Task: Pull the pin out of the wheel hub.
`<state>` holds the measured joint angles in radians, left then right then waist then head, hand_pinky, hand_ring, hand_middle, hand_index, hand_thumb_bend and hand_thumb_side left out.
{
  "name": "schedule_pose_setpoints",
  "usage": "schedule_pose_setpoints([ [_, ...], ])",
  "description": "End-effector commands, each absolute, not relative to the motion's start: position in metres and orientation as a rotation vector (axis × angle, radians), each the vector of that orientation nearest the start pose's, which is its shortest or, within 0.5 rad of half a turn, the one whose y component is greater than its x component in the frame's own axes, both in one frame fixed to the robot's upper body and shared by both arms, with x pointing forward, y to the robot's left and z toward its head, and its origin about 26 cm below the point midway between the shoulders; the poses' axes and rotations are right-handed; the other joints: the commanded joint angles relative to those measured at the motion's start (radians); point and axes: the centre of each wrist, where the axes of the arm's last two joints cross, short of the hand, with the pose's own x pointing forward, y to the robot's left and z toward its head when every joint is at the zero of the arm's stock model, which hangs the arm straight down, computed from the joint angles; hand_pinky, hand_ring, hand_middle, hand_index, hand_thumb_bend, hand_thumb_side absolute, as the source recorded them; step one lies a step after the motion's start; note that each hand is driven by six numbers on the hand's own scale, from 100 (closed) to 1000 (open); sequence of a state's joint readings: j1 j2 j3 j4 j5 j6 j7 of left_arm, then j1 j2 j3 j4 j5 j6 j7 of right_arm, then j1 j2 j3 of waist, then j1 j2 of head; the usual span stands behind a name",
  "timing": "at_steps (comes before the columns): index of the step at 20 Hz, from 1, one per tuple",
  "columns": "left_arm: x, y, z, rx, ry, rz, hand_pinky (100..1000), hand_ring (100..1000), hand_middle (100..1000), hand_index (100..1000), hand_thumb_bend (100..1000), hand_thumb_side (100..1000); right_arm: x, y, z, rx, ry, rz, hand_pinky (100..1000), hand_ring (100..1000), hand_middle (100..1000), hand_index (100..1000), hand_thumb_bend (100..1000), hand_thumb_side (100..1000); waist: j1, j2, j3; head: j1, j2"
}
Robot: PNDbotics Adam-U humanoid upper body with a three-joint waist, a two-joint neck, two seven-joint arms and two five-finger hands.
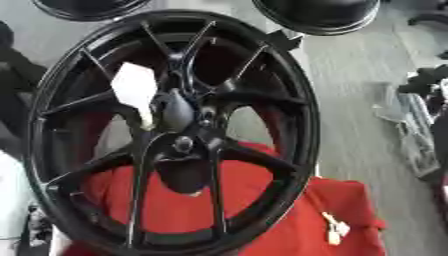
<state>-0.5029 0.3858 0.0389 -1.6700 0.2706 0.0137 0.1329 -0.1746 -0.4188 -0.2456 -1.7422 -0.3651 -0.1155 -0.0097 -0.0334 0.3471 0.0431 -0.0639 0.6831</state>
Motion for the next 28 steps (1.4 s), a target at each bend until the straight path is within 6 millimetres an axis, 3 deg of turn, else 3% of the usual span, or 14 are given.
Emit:
schedule_pose_setpoints([
  [1, 0.364, 0.284, 0.223, 0.025, -2.197, -0.106, 585, 942, 840, 830, 185, 809, 0.301, -0.379, 0.152, -0.177, -2.127, -0.023, 944, 626, 575, 653, 100, 606, 0.001, -0.016, -0.001, -0.009, -0.006],
  [7, 0.359, 0.286, 0.249, -0.026, -2.216, -0.193, 600, 962, 871, 853, 166, 805, 0.299, -0.38, 0.152, -0.188, -2.124, -0.023, 944, 626, 575, 653, 100, 605, 0.005, -0.017, -0.001, -0.014, -0.008],
  [11, 0.351, 0.288, 0.274, -0.031, -2.247, -0.307, 601, 947, 842, 833, 116, 781, 0.299, -0.381, 0.152, -0.196, -2.122, -0.021, 944, 626, 575, 653, 100, 606, 0.01, -0.019, 0.0, -0.022, -0.006],
  [18, 0.325, 0.288, 0.341, 0.047, -2.305, -0.701, 616, 940, 838, 829, 100, 760, 0.297, -0.383, 0.151, -0.215, -2.113, -0.008, 944, 626, 575, 652, 100, 605, 0.023, -0.021, 0.001, -0.046, -0.004],
  [28, 0.284, 0.275, 0.401, 0.28, -2.257, -1.234, 689, 928, 848, 832, 100, 741, 0.294, -0.384, 0.152, -0.233, -2.113, 0.003, 944, 628, 578, 654, 100, 606, 0.034, -0.018, 0.0, -0.071, 0.004],
])
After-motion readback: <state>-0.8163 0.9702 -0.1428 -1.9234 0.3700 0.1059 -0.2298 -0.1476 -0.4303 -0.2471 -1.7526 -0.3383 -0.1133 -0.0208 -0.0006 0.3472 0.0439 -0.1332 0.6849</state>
